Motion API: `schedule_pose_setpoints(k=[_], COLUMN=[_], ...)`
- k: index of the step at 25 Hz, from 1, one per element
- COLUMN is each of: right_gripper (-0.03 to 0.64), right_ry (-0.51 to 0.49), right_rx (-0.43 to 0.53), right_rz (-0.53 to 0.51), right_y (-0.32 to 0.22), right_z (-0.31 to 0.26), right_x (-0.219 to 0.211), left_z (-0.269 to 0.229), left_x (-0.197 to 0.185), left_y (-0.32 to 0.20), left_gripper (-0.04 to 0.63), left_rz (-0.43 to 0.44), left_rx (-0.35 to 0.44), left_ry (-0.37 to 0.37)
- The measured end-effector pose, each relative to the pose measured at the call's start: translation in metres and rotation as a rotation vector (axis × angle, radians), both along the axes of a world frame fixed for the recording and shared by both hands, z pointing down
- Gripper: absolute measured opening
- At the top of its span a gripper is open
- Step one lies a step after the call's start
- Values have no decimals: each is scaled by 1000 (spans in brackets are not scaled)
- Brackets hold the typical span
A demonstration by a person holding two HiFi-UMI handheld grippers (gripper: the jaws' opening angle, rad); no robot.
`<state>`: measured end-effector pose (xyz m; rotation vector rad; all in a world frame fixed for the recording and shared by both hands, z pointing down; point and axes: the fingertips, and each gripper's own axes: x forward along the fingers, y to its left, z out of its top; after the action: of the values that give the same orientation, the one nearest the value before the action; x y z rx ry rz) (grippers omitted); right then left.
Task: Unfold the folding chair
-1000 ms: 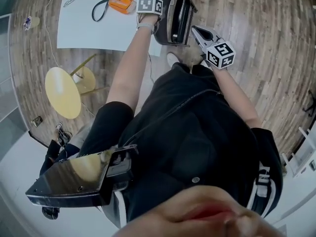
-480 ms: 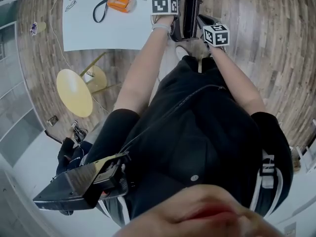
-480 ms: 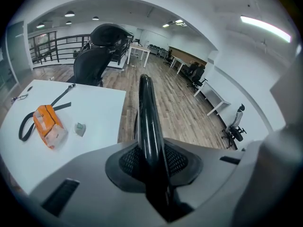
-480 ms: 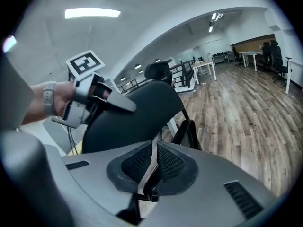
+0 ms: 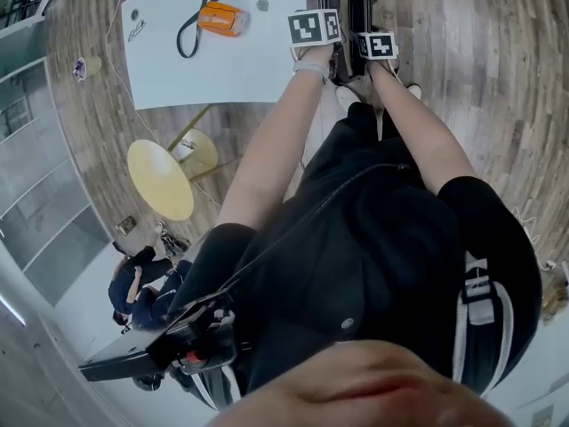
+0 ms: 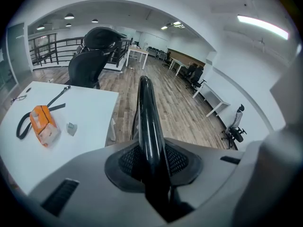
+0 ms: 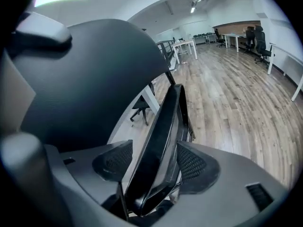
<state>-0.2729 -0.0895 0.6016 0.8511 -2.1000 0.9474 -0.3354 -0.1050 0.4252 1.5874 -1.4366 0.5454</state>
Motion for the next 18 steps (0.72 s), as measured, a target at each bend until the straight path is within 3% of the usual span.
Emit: schedule_pose_setpoints(k=[3, 5, 7, 9, 18], right_gripper=[303, 311, 319, 319, 318], right_ry=[-24, 23, 106, 113, 170], right_rx=[-63, -92, -22, 19, -25], right_rz=[-11, -25, -38, -40, 22], right_y=[6, 12, 0, -10, -16], right_z=[11, 21, 26, 27, 58], right_x=[-19, -22, -17, -23, -19], left_z=[-2, -2, -2, -3, -6], left_x=[3, 4, 6, 11, 18], left_y=[-2, -1, -1, -2, -3], left_gripper=[78, 82, 84, 86, 91], left_rz=[-15, -23, -26, -25, -25], left_rx=[13, 18, 21, 26, 45], left_ry=[11, 24, 34, 37, 44])
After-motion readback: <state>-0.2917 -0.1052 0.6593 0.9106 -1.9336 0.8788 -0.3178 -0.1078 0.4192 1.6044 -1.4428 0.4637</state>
